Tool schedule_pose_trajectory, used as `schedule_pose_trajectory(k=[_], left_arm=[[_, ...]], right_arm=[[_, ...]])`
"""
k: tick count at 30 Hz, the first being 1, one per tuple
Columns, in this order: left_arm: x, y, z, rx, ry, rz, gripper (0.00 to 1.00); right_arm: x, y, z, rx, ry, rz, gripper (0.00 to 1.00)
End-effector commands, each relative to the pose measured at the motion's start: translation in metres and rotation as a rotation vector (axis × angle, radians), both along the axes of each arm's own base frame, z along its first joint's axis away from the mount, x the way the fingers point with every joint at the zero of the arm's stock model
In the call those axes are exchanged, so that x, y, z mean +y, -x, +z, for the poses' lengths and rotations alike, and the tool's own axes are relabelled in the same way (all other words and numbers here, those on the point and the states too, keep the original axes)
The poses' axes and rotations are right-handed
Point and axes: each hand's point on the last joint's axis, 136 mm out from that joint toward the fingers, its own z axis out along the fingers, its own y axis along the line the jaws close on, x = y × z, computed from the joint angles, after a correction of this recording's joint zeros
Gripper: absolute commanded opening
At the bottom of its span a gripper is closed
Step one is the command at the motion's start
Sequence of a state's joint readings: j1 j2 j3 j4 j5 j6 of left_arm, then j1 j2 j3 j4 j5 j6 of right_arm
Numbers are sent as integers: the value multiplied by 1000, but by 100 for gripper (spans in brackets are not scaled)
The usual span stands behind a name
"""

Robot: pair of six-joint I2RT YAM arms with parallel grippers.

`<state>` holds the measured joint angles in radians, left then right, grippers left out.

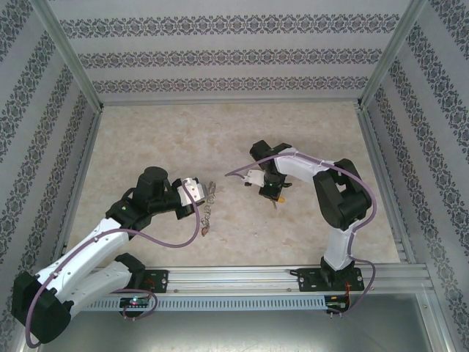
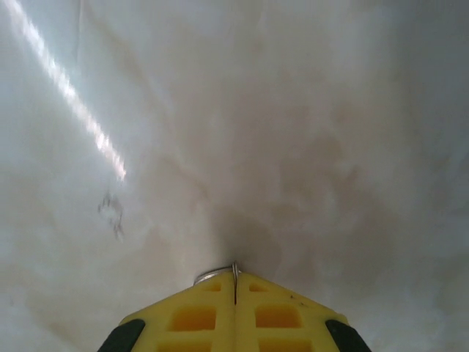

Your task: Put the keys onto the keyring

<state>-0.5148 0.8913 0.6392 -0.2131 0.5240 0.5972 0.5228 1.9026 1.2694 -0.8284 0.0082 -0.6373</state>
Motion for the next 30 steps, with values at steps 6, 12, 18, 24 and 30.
schedule_pose_trajectory(k=[6, 12, 18, 24, 30], left_arm=[[-2, -4, 14, -46, 57, 0, 0], [-1, -7, 14, -50, 44, 6, 0], [-9, 1, 23, -80, 67, -71, 0], [-17, 21, 42, -160, 125, -201, 0], [-19, 24, 51, -189, 146, -219, 0]], right_arm=[[28, -13, -3, -20, -108, -67, 5], [32, -15, 25, -51, -246, -127, 23], [36, 1, 76, -145, -474, -10, 33], [82, 40, 165, -369, -886, 262, 32], [121, 65, 212, -448, -1093, 372, 33]])
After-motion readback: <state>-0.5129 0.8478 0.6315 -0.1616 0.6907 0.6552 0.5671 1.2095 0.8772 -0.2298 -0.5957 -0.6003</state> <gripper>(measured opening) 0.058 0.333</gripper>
